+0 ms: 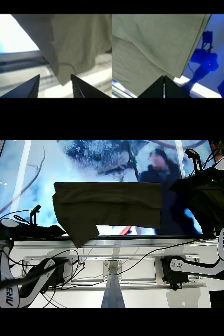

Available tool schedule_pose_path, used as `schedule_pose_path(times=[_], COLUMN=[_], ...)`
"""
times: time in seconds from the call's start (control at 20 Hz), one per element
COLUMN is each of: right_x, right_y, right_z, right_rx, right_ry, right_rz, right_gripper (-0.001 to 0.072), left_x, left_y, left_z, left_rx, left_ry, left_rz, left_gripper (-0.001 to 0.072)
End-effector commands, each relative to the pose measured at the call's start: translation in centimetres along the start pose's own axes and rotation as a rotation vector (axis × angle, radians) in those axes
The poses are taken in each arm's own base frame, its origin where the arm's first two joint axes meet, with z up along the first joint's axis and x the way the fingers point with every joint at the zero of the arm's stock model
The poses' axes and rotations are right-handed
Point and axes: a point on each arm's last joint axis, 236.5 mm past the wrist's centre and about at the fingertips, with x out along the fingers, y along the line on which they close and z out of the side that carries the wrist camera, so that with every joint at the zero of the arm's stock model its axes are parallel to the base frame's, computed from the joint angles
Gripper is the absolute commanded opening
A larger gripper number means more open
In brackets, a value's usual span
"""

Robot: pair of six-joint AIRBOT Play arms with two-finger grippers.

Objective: Fold the clothes and pants, and hang the long-sleeved shirts on hangers.

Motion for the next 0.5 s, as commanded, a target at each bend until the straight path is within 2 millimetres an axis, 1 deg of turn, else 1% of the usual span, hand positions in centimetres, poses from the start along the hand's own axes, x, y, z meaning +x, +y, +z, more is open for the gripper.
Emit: schedule_pose_path(times=[0.0, 0.05, 0.1, 0.15, 0.25, 0.35, 0.4, 0.45], right_x=[0.0, 0.0, 0.0, 0.0, 0.0, 0.0, 0.0, 0.0], right_y=[-0.1, -0.2, -0.4, -0.4, -0.5, -0.5, -0.5, -0.5], right_z=[0.2, 0.3, 0.5, 0.6, 0.7, 0.7, 0.7, 0.7], right_rx=[0.0, 0.0, 0.0, 0.0, 0.0, 0.0, 0.0, 0.001], right_ry=[-0.008, -0.013, -0.021, -0.027, -0.029, -0.029, -0.029, -0.029], right_rz=[-0.005, -0.009, -0.015, -0.019, -0.021, -0.021, -0.021, -0.021], right_gripper=[0.0009, 0.0009, 0.0008, 0.0008, 0.0008, 0.0008, 0.0008, 0.0009], left_x=[0.3, 0.6, 1.2, 1.8, 3.2, 4.5, 5.1, 5.7], left_y=[1.4, 1.6, 1.7, 1.7, 1.1, 0.4, 0.0, -0.1], left_z=[1.7, 1.5, 1.1, 0.6, -0.2, -1.0, -1.2, -1.2], left_rx=[-0.012, -0.018, -0.015, -0.005, 0.007, 0.065, 0.097, 0.137], left_ry=[-0.078, -0.067, -0.038, -0.004, 0.066, 0.129, 0.153, 0.164], left_rz=[0.051, 0.048, 0.036, 0.024, -0.013, -0.043, -0.052, -0.04], left_gripper=[0.041, 0.041, 0.0442, 0.0524, 0.0526, 0.0513, 0.0461, 0.0457])
